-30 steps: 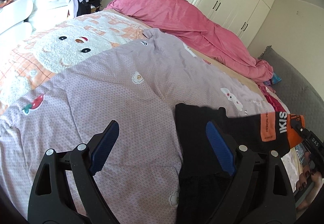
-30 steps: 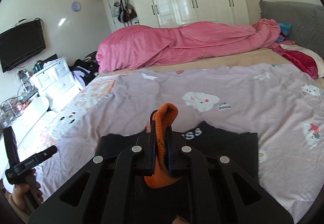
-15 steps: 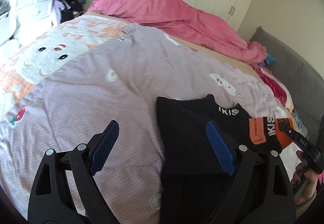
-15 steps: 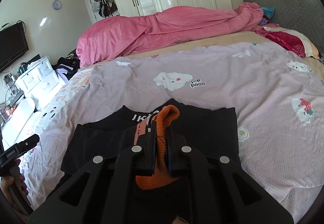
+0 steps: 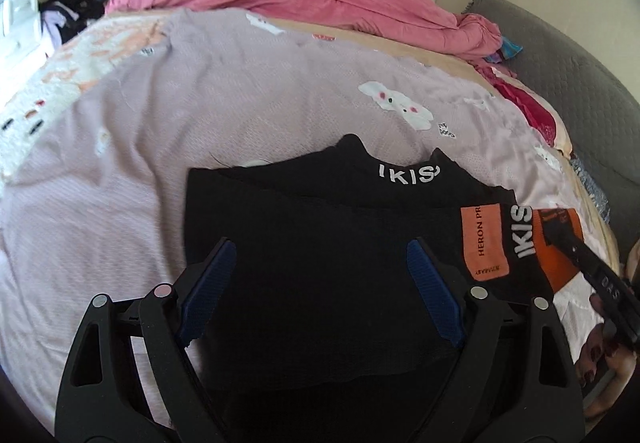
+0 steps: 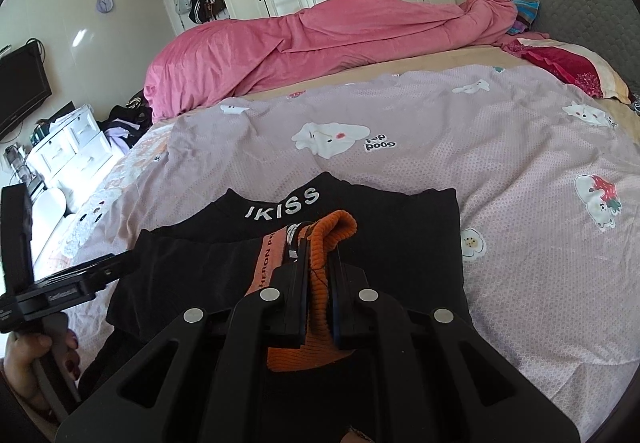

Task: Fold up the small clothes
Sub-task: 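Lay the cuff back onto the shirt and open the right gripper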

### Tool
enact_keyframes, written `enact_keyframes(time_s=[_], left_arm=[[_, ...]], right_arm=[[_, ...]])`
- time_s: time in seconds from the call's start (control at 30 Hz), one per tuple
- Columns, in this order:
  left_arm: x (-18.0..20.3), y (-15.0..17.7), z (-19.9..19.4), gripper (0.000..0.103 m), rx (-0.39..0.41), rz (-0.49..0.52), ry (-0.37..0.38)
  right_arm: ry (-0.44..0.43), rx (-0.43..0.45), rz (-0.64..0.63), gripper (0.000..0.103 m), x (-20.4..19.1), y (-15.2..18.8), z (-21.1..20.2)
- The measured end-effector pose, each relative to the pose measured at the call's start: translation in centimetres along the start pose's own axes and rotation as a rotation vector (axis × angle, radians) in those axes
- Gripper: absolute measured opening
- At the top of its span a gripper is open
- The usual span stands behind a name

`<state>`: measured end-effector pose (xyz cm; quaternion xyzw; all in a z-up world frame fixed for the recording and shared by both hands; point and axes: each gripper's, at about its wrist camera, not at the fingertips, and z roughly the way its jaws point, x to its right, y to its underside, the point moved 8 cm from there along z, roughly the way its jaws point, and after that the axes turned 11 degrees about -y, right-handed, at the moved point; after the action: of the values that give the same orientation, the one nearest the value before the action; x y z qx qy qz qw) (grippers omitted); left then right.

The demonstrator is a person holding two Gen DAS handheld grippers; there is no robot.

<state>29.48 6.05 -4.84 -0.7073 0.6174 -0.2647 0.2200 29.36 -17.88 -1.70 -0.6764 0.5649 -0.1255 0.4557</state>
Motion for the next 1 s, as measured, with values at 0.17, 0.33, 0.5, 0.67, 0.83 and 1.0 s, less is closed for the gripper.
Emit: enact_keyframes(time_s=[0.17, 0.33, 0.5, 0.67, 0.83, 1.0], left_arm=[[0.7, 1.6, 2.2, 0.072, -0.056, 0.048, -0.010], [0.4, 2.7, 2.9, 0.072, -0.082, 0.064, -0.034], [0.5, 3.0, 2.8, 0.072, -0.086, 0.091, -0.043], [0.6, 3.4, 3.1, 0.072, -0.108, 0.107, -0.057], [0.6, 4.1, 3.0, 0.072, -0.111, 0.138, -0.074], [0.2, 4.5, 3.0, 0.072, -0.118, 0.129, -0.061]], right_arm=[[0.011, -0.013, -0.020, 0.008, 0.4, 0.2, 0.1], [0.035, -0.005, 0.017, 0.010, 1.7, 0.3, 0.1], [0.051, 0.001, 0.001, 0.015, 1.8, 0.3, -0.2], [0.041, -0.047, -0.143, 0.033, -1.2, 1.1, 0.8], [0.029, -0.219, -0.232, 0.038, -2.9, 4.0, 4.2], [0.054, -0.282, -0.196, 0.038, -1.8, 6.0, 5.4]])
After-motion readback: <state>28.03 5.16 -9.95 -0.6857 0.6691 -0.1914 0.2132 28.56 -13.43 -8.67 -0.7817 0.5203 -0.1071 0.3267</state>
